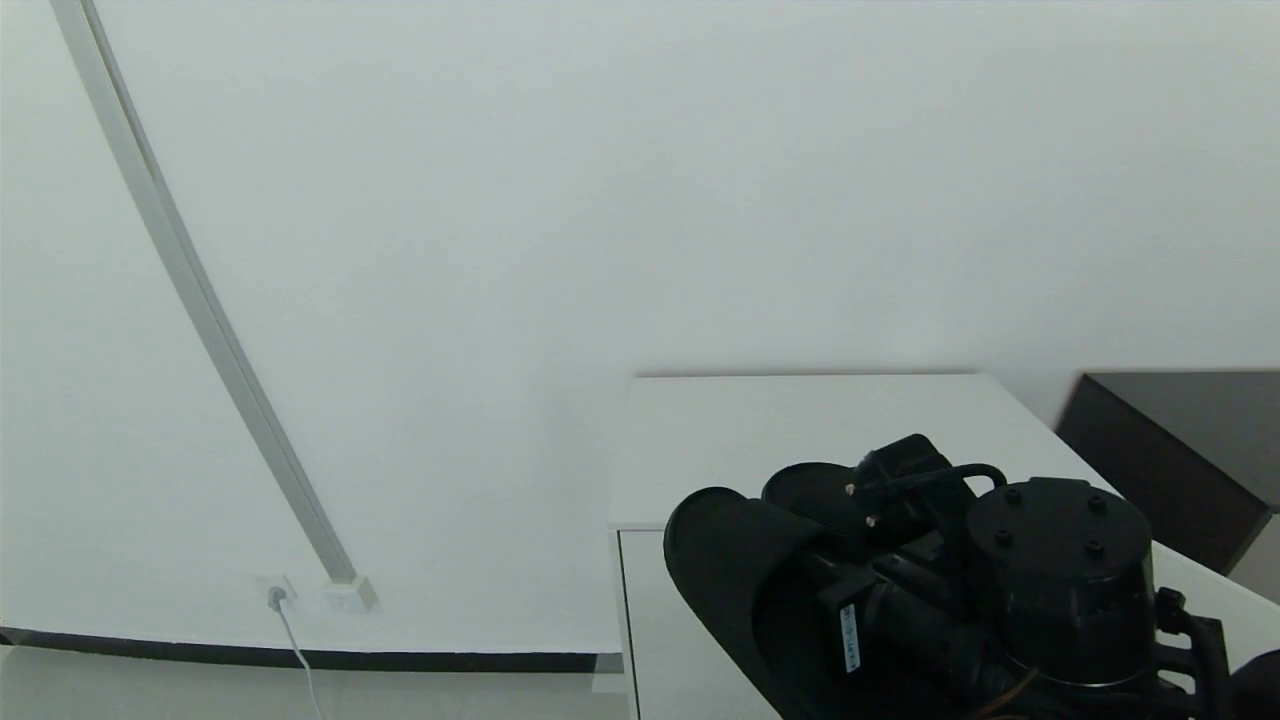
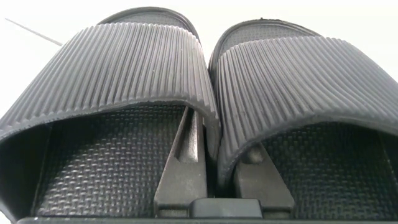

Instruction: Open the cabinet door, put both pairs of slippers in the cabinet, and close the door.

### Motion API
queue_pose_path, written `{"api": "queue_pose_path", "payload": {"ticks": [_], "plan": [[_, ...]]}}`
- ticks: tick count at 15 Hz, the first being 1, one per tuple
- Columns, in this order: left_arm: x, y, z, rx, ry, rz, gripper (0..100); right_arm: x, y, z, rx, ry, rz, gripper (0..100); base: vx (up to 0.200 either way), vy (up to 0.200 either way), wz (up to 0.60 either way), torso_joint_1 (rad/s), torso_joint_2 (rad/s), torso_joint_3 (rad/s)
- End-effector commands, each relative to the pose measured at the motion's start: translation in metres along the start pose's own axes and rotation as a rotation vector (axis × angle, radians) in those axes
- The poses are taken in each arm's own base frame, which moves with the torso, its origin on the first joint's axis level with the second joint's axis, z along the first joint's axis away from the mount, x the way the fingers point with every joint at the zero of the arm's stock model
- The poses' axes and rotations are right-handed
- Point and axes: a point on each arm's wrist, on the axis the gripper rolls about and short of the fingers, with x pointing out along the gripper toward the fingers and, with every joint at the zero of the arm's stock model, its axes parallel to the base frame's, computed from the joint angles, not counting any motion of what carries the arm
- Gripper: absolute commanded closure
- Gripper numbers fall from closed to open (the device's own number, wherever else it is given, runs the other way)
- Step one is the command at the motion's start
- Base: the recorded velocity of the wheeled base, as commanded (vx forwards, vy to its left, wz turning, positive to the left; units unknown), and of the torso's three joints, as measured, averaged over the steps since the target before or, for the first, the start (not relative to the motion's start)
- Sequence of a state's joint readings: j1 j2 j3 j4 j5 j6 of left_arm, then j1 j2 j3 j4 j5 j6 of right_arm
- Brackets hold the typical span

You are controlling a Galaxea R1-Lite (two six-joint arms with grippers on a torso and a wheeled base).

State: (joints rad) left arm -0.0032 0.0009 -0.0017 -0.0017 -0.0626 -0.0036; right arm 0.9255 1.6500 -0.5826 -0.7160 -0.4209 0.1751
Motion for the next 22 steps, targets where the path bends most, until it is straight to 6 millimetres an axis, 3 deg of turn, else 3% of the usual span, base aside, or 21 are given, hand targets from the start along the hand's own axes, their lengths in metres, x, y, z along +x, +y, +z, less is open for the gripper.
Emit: {"api": "queue_pose_path", "payload": {"ticks": [1,16,22], "plan": [[0.0001,0.0000,0.0000,-0.001,0.001,0.001,100,-0.0014,-0.0012,-0.0023,-0.003,0.007,-0.003,100,0.000,0.000,0.00,0.000,0.00,0.000],[0.0001,0.0001,0.0000,-0.007,0.001,0.000,100,0.0036,-0.0004,-0.0081,-0.011,0.029,-0.007,100,0.000,0.000,0.00,0.000,0.00,0.000],[0.0001,0.0001,0.0000,-0.007,0.001,0.003,100,0.0069,0.0007,-0.0102,-0.011,0.025,-0.006,100,0.000,-0.200,0.00,0.002,0.00,0.003]]}}
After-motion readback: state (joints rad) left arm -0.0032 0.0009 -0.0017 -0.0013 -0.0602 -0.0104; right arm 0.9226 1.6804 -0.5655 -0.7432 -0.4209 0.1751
